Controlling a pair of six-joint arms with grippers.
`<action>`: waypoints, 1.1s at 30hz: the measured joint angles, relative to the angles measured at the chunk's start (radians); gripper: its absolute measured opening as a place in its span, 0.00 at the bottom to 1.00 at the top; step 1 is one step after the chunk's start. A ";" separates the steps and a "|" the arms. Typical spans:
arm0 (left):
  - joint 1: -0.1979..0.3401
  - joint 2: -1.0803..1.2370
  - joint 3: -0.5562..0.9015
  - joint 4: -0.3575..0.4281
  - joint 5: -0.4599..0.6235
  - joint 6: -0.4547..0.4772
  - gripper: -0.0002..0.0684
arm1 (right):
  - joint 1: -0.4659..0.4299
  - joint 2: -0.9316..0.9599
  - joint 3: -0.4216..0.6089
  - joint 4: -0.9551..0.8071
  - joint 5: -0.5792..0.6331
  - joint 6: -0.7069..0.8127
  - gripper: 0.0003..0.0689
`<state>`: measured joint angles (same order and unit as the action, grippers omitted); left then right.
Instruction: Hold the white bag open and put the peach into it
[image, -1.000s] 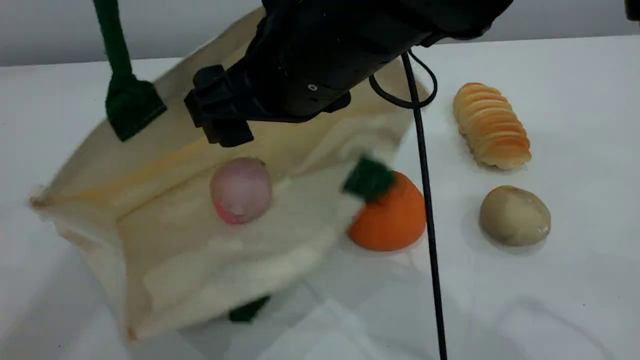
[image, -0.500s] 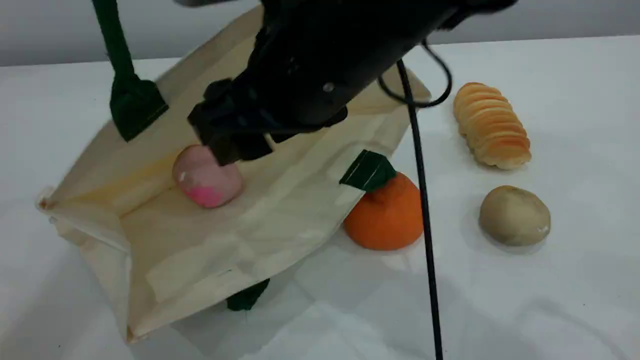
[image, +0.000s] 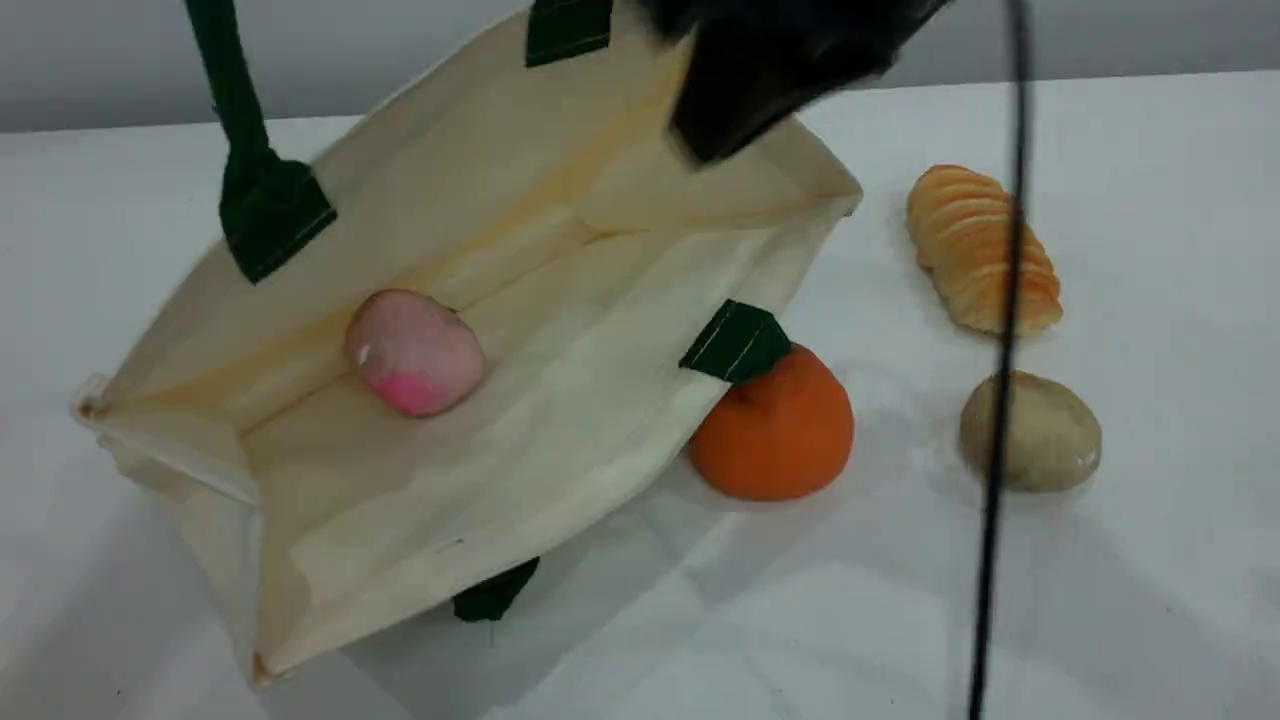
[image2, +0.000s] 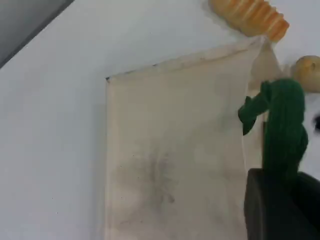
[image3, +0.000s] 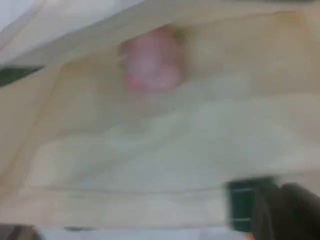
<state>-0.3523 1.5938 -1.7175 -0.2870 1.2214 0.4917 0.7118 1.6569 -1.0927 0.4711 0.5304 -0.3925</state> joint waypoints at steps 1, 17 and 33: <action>0.000 0.000 0.000 0.000 0.000 0.000 0.14 | -0.018 -0.024 0.000 -0.042 0.002 0.034 0.01; 0.000 0.000 0.000 -0.002 0.000 0.000 0.14 | -0.175 -0.242 -0.001 -0.530 0.081 0.498 0.01; 0.000 0.000 0.000 -0.004 0.000 0.000 0.25 | -0.175 -0.241 -0.001 -0.525 0.102 0.497 0.02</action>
<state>-0.3523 1.5938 -1.7175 -0.2914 1.2214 0.4917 0.5371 1.4162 -1.0936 -0.0542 0.6327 0.1044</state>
